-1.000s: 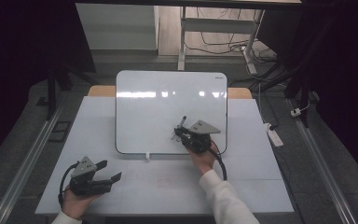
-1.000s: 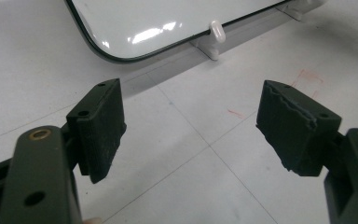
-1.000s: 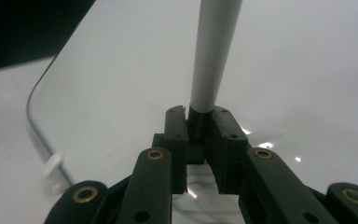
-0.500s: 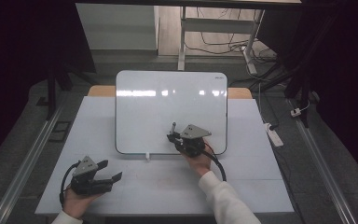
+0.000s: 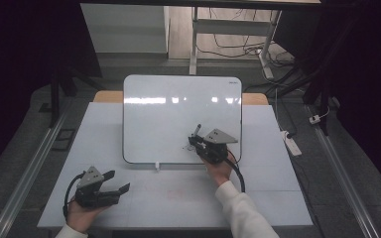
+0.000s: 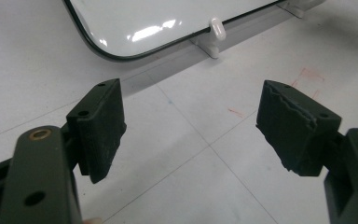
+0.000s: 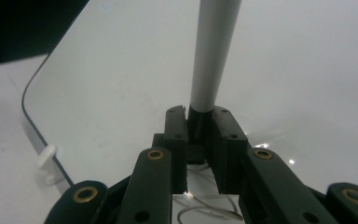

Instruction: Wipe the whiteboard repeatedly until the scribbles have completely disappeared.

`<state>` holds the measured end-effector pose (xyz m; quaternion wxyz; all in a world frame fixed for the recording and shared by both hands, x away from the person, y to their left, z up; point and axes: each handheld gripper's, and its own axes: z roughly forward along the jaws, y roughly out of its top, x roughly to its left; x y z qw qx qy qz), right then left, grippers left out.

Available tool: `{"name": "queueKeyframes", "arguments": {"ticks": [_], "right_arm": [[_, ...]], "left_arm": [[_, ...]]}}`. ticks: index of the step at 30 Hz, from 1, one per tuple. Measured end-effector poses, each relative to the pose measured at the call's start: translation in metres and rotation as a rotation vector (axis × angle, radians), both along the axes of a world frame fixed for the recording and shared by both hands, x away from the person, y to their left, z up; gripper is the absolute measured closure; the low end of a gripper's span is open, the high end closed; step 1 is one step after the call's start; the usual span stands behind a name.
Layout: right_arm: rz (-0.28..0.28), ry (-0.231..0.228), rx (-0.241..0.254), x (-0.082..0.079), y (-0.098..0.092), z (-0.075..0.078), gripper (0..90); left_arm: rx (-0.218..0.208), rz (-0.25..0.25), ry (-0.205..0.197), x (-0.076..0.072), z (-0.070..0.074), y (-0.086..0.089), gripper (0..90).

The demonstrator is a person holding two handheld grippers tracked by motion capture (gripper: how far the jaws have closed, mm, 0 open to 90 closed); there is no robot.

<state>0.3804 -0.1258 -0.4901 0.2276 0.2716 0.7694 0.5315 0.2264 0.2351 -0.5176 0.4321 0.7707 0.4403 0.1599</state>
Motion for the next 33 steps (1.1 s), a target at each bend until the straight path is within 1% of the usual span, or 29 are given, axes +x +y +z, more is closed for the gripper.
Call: {"name": "queueKeyframes", "arguments": {"ticks": [1, 3, 4, 5, 6, 7, 8, 9, 10, 11, 13, 14, 15, 17, 18, 19, 20, 22, 23, 24, 25, 27, 28, 29, 30, 31, 32, 33], "right_arm": [[0.023, -0.001, -0.03, -0.004, 0.005, -0.002, 77.5], [0.128, -0.001, -0.112, -0.015, 0.021, -0.012, 77.5], [0.151, -0.028, -0.149, -0.019, 0.026, -0.015, 77.6], [0.152, -0.035, -0.165, -0.018, 0.027, -0.014, 77.6], [0.129, -0.028, -0.127, -0.014, 0.022, -0.011, 77.6], [0.09, -0.024, -0.076, -0.008, 0.016, -0.008, 77.6], [0.046, -0.026, -0.04, -0.003, 0.009, -0.004, 77.6], [0.027, -0.014, -0.018, -0.001, 0.006, -0.002, 77.6], [0.023, -0.013, -0.013, -0.001, 0.007, -0.002, 77.6], [0.037, -0.013, -0.038, -0.005, 0.01, -0.004, 77.6], [0.122, 0.01, -0.093, -0.012, 0.02, -0.011, 77.6], [0.135, -0.01, -0.127, -0.015, 0.021, -0.012, 77.6], [0.134, -0.011, -0.125, -0.012, 0.018, -0.01, 77.6], [0.054, -0.005, -0.032, -0.003, 0.005, -0.004, 77.6], [0.028, -0.001, -0.001, 0.001, -0.001, -0.002, 77.6], [0.029, 0.004, 0.01, 0.002, -0.002, -0.002, 77.6], [0.028, -0.002, -0.007, -0.001, 0.0, -0.003, 77.6], [0.091, 0.006, -0.065, -0.008, 0.007, -0.008, 77.5], [0.106, -0.013, -0.1, -0.009, 0.006, -0.008, 77.5], [0.106, -0.013, -0.1, -0.009, 0.006, -0.008, 77.5], [0.073, -0.022, -0.071, -0.006, 0.0, -0.005, 77.6], [-0.017, -0.015, 0.011, 0.002, -0.015, 0.001, 77.6], [-0.023, -0.005, 0.028, 0.003, -0.017, 0.001, 77.6], [-0.018, -0.008, 0.012, 0.0, -0.014, 0.0, 77.5], [0.021, -0.002, -0.018, -0.003, -0.009, -0.003, 77.5], [0.076, 0.012, -0.047, -0.008, -0.002, -0.008, 77.5], [0.114, -0.004, -0.083, -0.012, 0.004, -0.012, 77.6], [0.114, -0.025, -0.113, -0.014, 0.005, -0.012, 77.5]], "left_arm": [[0.0, -0.002, 0.001, 0.0, 0.0, 0.0, 24.2], [0.003, -0.003, 0.005, 0.002, -0.001, -0.001, 24.2], [0.004, -0.004, 0.005, 0.001, -0.001, -0.001, 24.2], [0.005, -0.004, 0.003, 0.001, -0.001, -0.001, 24.2], [0.004, -0.002, 0.002, 0.0, 0.0, -0.001, 24.2], [0.004, 0.0, 0.001, 0.0, 0.0, 0.0, 24.2], [0.0, 0.002, 0.001, -0.001, 0.0, 0.0, 24.2], [-0.002, 0.003, 0.0, -0.001, 0.0, 0.001, 24.2], [-0.003, 0.002, 0.001, 0.0, 0.0, 0.001, 24.2], [-0.004, 0.002, 0.003, 0.001, -0.001, 0.001, 24.2], [0.0, -0.003, 0.006, 0.002, -0.001, 0.0, 24.2], [0.0, -0.005, 0.005, 0.002, -0.001, 0.0, 24.2], [0.0, -0.005, 0.005, 0.001, -0.001, 0.0, 24.2], [-0.002, -0.002, 0.003, 0.0, 0.0, 0.0, 24.2], [-0.003, 0.001, 0.001, 0.0, 0.0, 0.001, 24.2], [-0.004, 0.002, 0.001, 0.0, 0.0, 0.001, 24.2], [-0.006, 0.001, 0.003, 0.001, 0.0, 0.001, 24.2], [-0.007, -0.001, 0.007, 0.002, -0.001, 0.001, 24.2], [-0.006, -0.001, 0.008, 0.002, -0.001, 0.001, 24.2], [-0.006, -0.001, 0.006, 0.002, -0.001, 0.001, 24.2], [-0.006, -0.001, 0.006, 0.001, -0.001, 0.001, 24.2], [-0.007, 0.0, 0.004, 0.0, 0.0, 0.001, 24.2], [-0.009, 0.001, 0.004, 0.001, 0.0, 0.001, 24.2], [-0.009, 0.002, 0.004, 0.001, 0.0, 0.0, 24.2], [-0.009, 0.0, 0.004, 0.002, 0.0, 0.0, 24.2], [-0.006, -0.001, 0.005, 0.003, 0.0, 0.0, 24.2], [-0.004, -0.002, 0.007, 0.003, 0.0, -0.001, 24.2], [-0.003, -0.003, 0.007, 0.002, -0.001, -0.001, 24.2]]}}
